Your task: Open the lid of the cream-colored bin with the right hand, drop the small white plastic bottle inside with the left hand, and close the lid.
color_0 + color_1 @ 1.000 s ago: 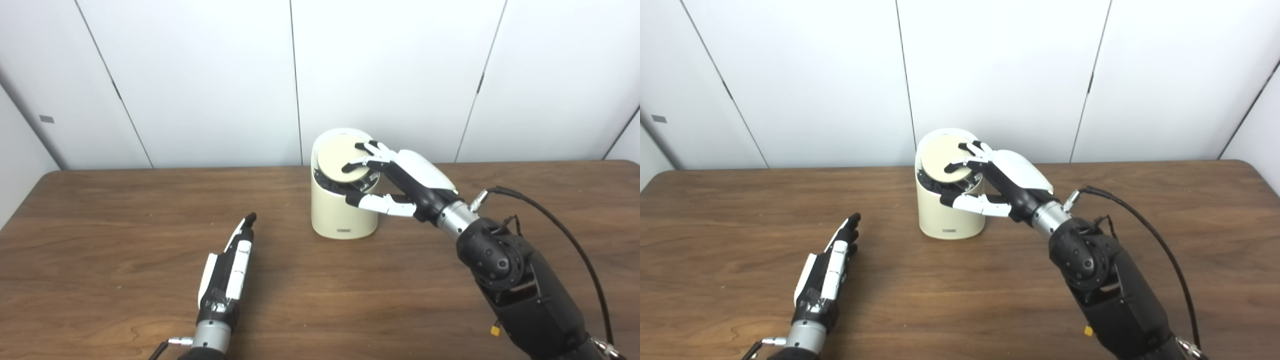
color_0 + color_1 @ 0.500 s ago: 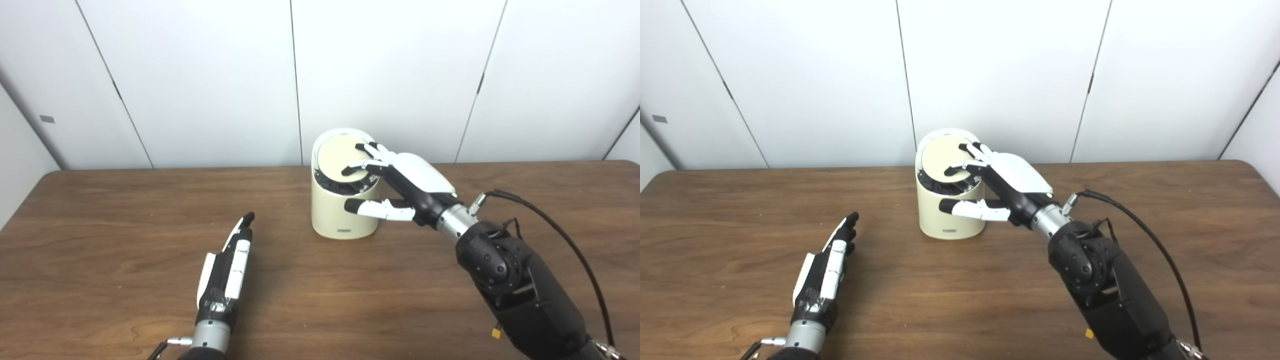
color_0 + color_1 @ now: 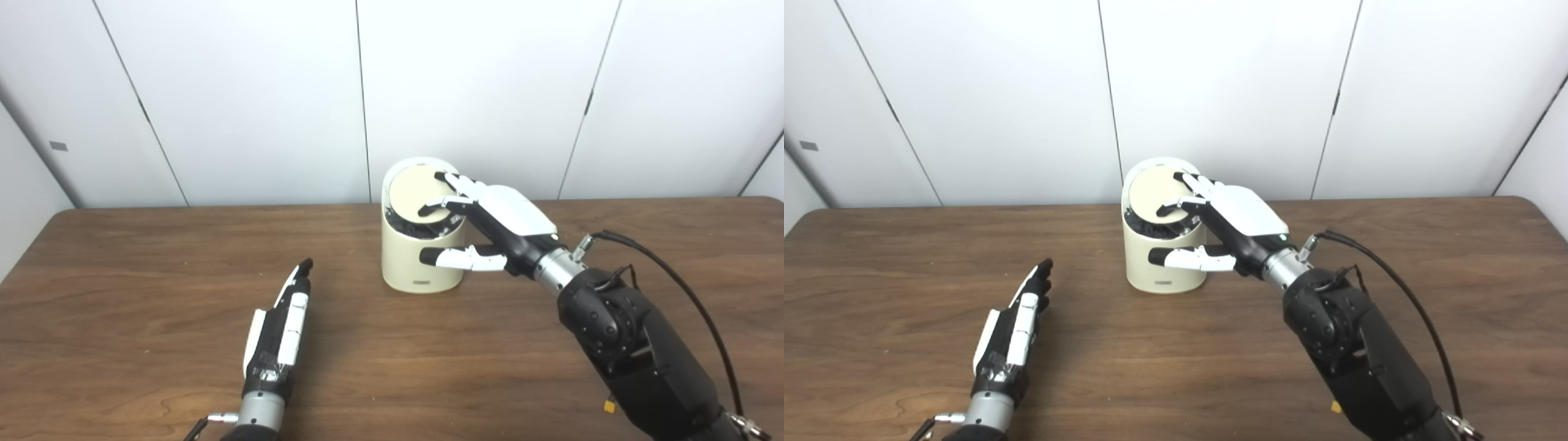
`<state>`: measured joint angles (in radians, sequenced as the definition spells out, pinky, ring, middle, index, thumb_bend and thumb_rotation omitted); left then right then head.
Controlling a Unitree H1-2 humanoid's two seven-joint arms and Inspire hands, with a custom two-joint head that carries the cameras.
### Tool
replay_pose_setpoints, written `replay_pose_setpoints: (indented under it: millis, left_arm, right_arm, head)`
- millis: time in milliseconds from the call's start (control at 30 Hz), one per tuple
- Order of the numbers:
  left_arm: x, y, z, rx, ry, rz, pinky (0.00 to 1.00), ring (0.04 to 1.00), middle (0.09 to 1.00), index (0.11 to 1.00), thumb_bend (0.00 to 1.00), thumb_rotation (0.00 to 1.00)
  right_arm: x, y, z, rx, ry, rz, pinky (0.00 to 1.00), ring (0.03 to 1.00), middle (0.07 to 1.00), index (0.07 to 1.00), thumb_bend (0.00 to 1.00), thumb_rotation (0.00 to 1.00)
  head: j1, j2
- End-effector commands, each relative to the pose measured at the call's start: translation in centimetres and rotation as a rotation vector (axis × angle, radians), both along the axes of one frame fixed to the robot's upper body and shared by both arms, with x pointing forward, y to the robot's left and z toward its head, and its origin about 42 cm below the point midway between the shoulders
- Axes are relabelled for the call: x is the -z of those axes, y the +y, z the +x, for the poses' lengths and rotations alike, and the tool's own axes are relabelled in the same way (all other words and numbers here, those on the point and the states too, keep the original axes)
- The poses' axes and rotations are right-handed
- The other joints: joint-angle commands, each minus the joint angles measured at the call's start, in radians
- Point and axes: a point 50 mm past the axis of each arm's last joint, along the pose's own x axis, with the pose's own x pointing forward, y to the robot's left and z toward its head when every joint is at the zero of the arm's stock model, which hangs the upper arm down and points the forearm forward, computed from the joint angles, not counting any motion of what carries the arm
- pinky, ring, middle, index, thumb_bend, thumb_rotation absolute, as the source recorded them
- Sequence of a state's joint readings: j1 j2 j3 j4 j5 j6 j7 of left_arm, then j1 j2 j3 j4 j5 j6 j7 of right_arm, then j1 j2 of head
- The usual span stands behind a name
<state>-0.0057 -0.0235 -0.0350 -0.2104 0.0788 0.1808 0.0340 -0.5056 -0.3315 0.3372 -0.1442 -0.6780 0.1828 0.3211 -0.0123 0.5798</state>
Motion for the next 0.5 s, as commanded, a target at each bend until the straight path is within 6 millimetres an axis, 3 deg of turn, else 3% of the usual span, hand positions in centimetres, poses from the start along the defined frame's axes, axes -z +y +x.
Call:
replay_pose_setpoints:
  millis: [0,267,467]
  left_arm:
    - [-2.0,-0.4,0.6,0.002,-0.1,0.008,0.99,0.99,0.989,0.967,0.64,1.0]
    - [-1.8,-0.2,0.7,0.003,-0.096,0.024,1.0,0.979,0.982,0.963,0.61,1.0]
    - [-1.6,-0.1,0.7,0.003,-0.092,0.035,1.0,0.981,0.978,0.958,0.59,1.0]
  right_arm:
    - [-1.1,-0.3,-0.1,0.002,-0.01,0.02,1.0,1.0,1.0,0.77,0.62,1.0]
    - [-3.8,-1.4,-1.3,0.023,-0.065,0.185,1.0,1.0,1.0,0.822,0.59,1.0]
    - [-3.4,-2.4,-3.0,0.047,-0.066,0.294,1.0,1.0,0.972,0.883,0.52,1.0]
  head:
    - [0.0,0.0]
    - [0.002,0.001]
    - [0.001,-0.003]
